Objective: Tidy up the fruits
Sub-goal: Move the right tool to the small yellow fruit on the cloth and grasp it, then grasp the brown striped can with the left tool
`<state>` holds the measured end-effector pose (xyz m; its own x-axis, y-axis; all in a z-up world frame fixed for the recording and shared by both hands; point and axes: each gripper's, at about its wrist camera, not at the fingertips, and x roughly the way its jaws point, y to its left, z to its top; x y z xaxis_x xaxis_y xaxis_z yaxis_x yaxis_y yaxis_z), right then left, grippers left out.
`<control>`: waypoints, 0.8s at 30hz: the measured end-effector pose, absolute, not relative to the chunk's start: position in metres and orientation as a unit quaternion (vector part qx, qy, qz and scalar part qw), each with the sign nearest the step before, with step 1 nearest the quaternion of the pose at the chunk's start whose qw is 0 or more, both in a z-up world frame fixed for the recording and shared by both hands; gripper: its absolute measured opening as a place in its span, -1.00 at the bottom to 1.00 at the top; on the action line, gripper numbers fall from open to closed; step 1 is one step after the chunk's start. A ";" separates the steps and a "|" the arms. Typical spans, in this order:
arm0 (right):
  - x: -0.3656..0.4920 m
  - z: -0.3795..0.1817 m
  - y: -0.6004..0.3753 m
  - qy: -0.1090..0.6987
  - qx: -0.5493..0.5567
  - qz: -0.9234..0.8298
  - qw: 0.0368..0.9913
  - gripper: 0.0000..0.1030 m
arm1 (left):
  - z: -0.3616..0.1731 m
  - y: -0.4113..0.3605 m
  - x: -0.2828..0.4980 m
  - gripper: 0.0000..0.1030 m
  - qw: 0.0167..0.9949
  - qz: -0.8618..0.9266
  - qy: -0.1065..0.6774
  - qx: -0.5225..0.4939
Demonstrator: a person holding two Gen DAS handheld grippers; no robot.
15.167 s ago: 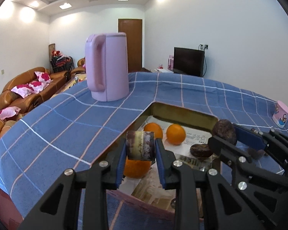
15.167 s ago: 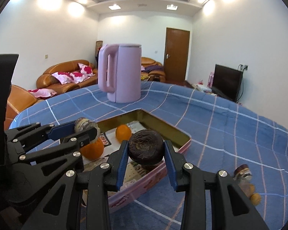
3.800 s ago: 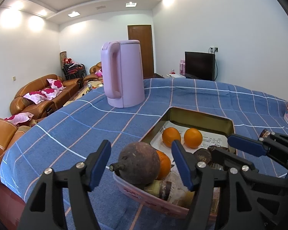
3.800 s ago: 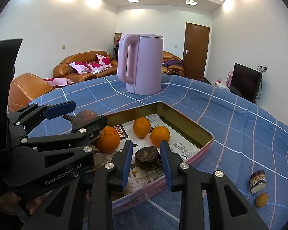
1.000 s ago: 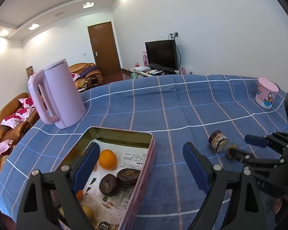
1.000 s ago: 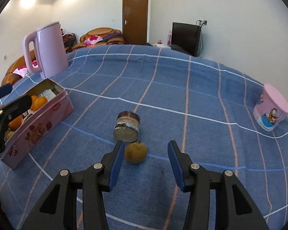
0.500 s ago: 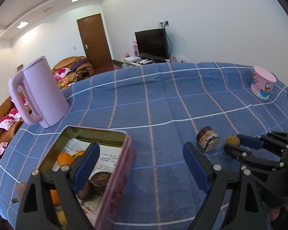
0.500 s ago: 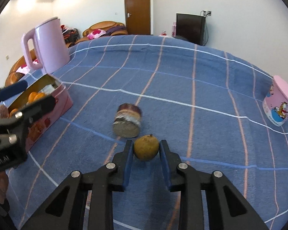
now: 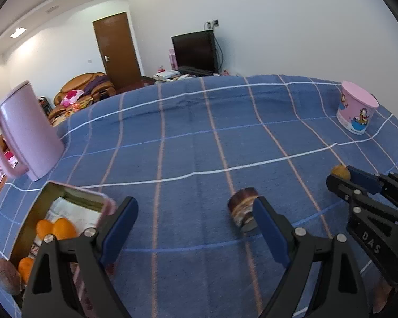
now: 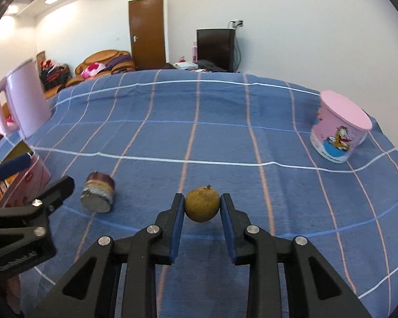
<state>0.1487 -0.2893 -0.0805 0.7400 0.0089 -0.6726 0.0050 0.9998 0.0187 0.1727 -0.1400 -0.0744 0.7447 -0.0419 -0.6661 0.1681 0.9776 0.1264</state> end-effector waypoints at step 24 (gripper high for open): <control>0.148 -0.081 -0.304 0.365 0.040 0.002 0.930 -0.43 | -0.106 -0.168 0.204 0.03 0.893 -0.117 0.430 0.058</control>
